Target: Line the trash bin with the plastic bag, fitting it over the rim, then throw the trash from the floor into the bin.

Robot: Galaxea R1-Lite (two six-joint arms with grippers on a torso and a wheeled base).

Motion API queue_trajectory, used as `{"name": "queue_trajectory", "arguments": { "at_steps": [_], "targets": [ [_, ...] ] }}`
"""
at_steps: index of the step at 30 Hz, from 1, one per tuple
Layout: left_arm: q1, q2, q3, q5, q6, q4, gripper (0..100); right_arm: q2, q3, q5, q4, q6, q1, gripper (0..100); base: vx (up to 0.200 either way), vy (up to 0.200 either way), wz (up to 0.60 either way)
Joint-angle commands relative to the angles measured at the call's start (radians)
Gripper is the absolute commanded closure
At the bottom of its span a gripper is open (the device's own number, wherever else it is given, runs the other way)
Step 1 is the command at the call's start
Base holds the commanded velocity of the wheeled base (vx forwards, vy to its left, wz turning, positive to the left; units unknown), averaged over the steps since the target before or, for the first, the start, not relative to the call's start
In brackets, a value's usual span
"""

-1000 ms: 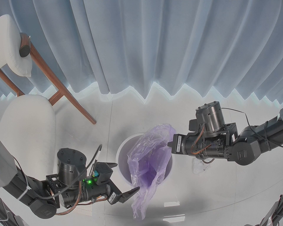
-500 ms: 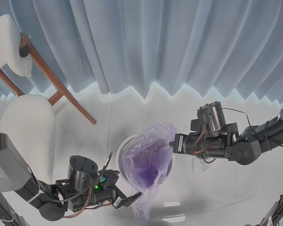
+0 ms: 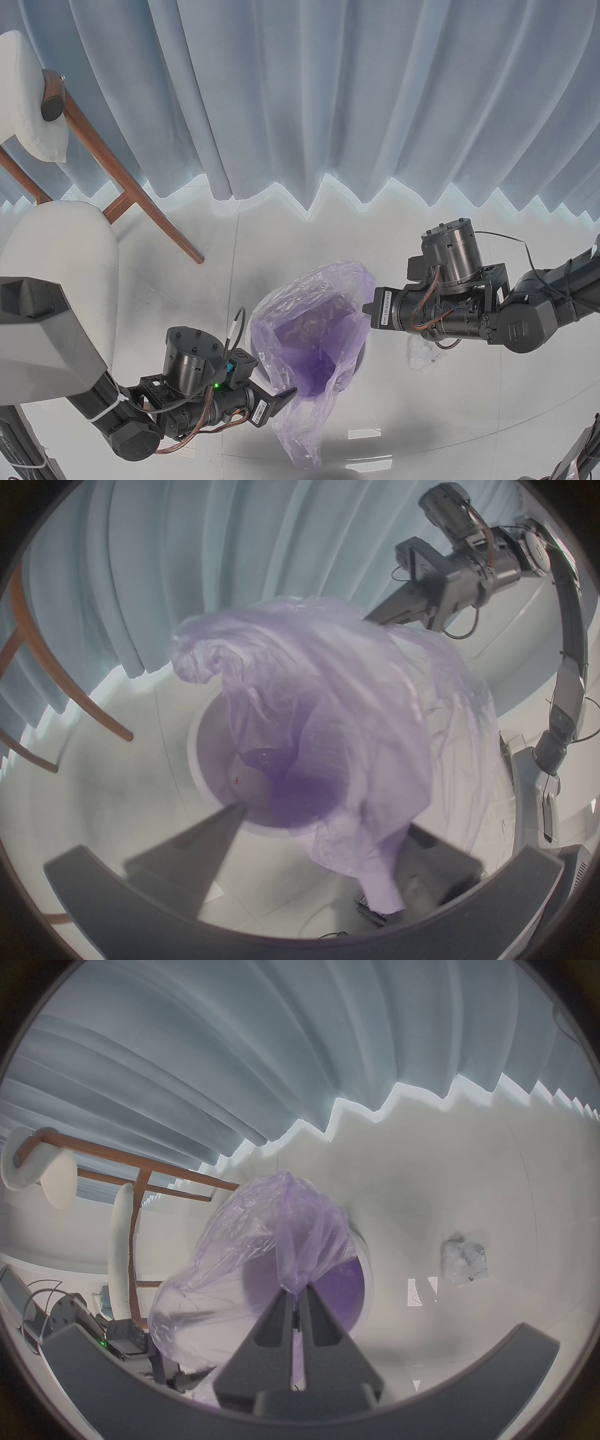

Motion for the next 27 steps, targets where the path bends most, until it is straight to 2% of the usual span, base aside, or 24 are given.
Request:
{"name": "queue_trajectory", "arguments": {
  "at_steps": [1, 4, 8, 12, 14, 19, 22, 27],
  "targets": [
    [0.025, 0.014, -0.008, 0.012, -0.016, -0.004, 100, -0.038, 0.032, 0.0, -0.002, -0.009, -0.017, 100, 0.0, 0.0, 0.0],
    [0.043, -0.008, 0.0, 0.046, -0.019, -0.005, 100, -0.069, 0.078, 0.006, -0.004, -0.033, -0.038, 100, 0.0, 0.0, 0.0],
    [0.059, -0.036, -0.01, 0.078, -0.054, -0.005, 100, -0.095, 0.142, 0.032, -0.036, -0.107, -0.092, 100, 0.0, 0.0, 0.0],
    [0.068, -0.063, 0.006, 0.093, -0.076, -0.002, 100, -0.095, 0.219, 0.115, -0.074, -0.165, -0.196, 100, 0.0, 0.0, 0.0],
    [0.068, -0.059, -0.005, 0.093, -0.099, -0.002, 100, -0.078, 0.234, 0.129, -0.088, -0.174, -0.224, 100, 0.0, 0.0, 0.0],
    [0.089, -0.009, -0.086, 0.095, -0.158, -0.005, 100, -0.053, 0.211, 0.138, -0.146, -0.17, -0.224, 100, 0.0, 0.0, 0.0],
    [0.134, 0.011, -0.148, 0.092, -0.168, 0.001, 100, -0.009, 0.147, 0.157, -0.166, -0.167, -0.225, 100, 0.0, 0.0, 0.0],
    [0.151, 0.058, -0.24, 0.093, -0.2, 0.01, 100, 0.071, 0.009, 0.161, -0.157, -0.128, -0.228, 100, 0.0, 0.0, 0.0]
  ]
}}
